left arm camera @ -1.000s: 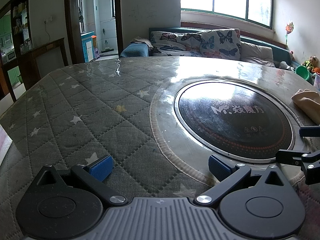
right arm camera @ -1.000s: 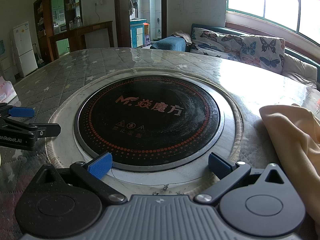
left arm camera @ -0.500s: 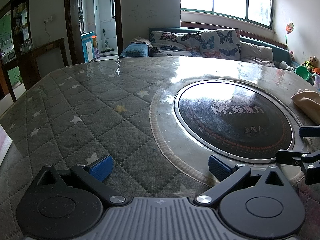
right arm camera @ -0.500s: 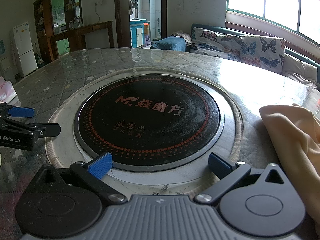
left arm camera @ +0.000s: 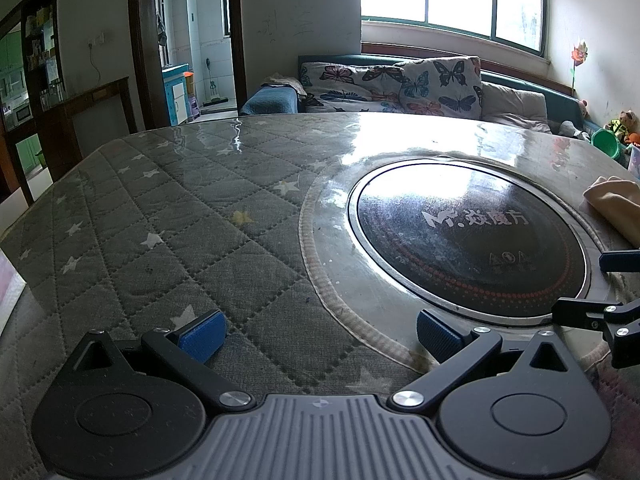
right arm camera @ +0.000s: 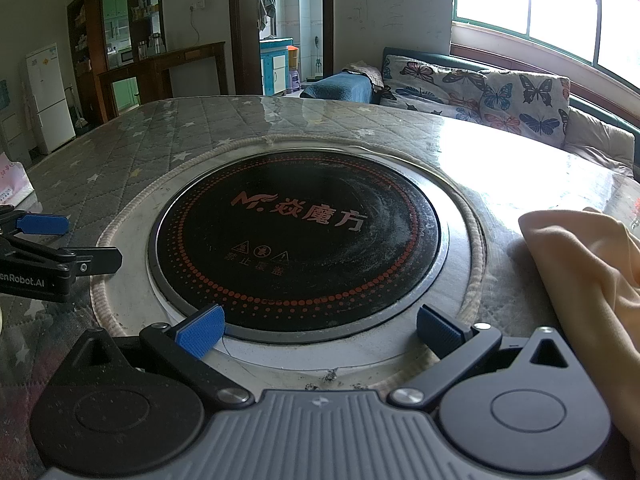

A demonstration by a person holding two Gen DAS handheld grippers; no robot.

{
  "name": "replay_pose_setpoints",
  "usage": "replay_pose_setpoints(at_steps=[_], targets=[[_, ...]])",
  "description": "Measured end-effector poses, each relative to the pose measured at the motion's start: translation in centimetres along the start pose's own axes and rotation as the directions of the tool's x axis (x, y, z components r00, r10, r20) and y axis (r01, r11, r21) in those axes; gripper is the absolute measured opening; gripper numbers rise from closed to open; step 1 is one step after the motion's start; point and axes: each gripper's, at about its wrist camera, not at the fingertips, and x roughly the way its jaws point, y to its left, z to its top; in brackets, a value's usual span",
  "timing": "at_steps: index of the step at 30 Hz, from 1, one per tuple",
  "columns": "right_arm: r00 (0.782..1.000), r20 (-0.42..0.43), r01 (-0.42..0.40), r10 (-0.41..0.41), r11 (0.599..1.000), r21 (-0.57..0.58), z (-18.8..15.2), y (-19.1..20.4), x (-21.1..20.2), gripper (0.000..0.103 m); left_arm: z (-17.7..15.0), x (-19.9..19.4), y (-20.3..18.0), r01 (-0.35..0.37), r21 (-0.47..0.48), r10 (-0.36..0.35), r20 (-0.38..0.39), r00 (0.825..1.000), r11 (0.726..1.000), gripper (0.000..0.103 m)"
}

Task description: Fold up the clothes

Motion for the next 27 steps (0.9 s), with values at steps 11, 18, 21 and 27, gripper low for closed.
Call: replay_pose_setpoints(at_steps=[11,18,21,27], targets=[[1.000,0.000,0.000,0.000,1.000,0.000,0.0,0.0,0.0,0.103,0.0,-0.1,-0.5,0.001,-0.001,-0.001,0.001,1.000,1.000,0.103],[1.000,0.000,0.000,0.000,1.000,0.000,0.0,0.0,0.0,0.103,0.0,0.0,-1.0,-0.001,0.001,0.001,-0.001,1.000,1.000,0.103],[1.000,0.000,0.000,0.000,1.000,0.000,0.0,0.0,0.0,0.103,0.0,0.0,-1.1,0.001,-0.001,-0.001,0.000,1.000,1.000,0.103],[1.000,0.000,0.000,0.000,1.000,0.000,0.0,0.0,0.0,0.103,0.0,0.0,-1.2,0.000,0.001,0.000,0.001,1.000,1.000,0.103]])
